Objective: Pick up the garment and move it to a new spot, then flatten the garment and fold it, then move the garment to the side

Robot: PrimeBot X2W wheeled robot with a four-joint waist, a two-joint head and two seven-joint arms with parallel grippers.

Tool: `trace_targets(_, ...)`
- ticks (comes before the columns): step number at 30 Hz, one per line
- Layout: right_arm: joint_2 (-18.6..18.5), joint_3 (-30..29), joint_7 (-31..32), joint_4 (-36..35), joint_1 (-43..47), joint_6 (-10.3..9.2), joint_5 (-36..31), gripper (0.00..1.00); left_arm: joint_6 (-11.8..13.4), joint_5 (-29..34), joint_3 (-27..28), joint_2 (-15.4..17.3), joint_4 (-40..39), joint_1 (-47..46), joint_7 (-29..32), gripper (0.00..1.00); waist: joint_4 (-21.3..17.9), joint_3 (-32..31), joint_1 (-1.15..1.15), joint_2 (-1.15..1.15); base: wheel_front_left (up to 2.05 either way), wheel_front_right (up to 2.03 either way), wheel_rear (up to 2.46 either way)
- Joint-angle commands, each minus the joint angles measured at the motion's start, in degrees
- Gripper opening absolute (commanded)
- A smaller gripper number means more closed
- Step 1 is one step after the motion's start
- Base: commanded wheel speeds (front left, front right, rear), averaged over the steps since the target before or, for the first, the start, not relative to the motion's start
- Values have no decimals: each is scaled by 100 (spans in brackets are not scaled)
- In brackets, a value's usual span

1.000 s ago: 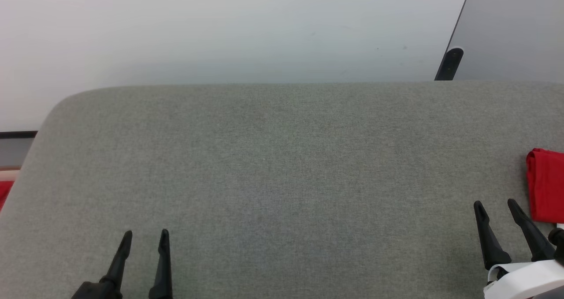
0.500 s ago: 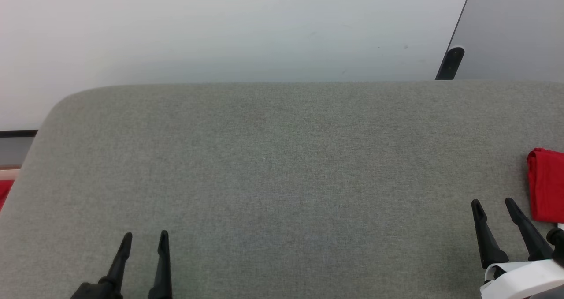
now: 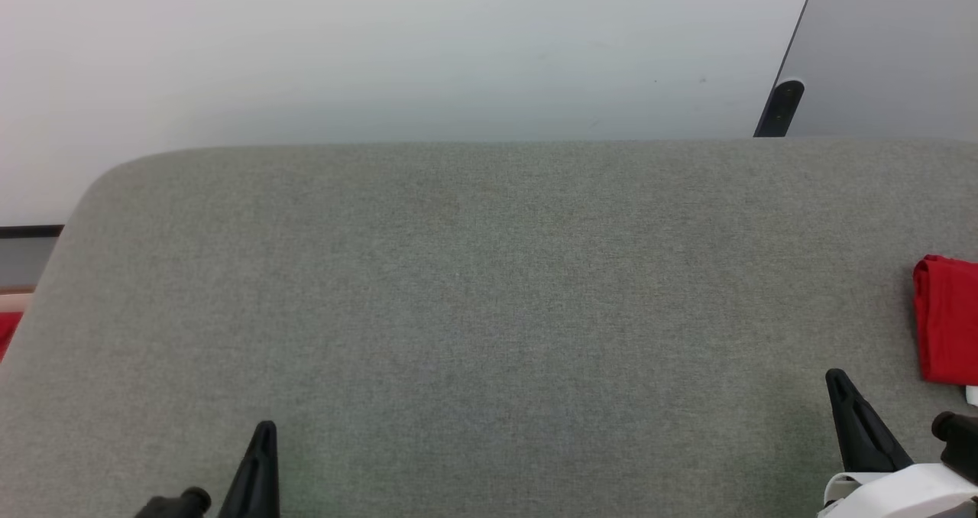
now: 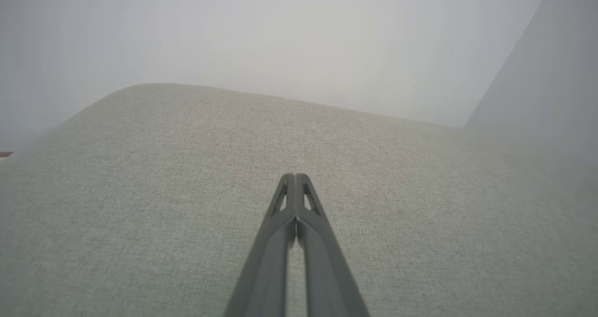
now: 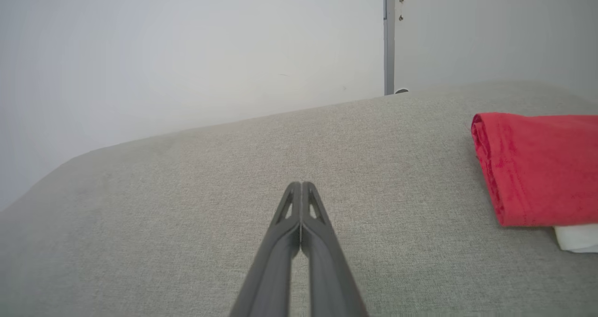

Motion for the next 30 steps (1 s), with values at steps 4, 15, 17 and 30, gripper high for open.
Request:
trace_targets(4,23,-93,76,-12,-141,-1,583,0,-17,-648,57,1,-16,-178,147,0,-8,-8,0,0,0,0,0)
trace_targets(15,135,-180,220,117,-247,-1,1552,0,-40,-1741,100,-33,103,-366,430,0,-27,-24,0,0,0,0,0)
trace_targets(17,154,-196,244,138,-267,-1,1716,0,-44,-1924,108,-39,123,-395,478,0,-30,-27,0,0,0,0,0)
trace_targets(30,270,-284,391,268,-372,-2,2691,0,-66,-3022,156,-75,251,-589,767,0,-51,-46,0,0,0,0,0)
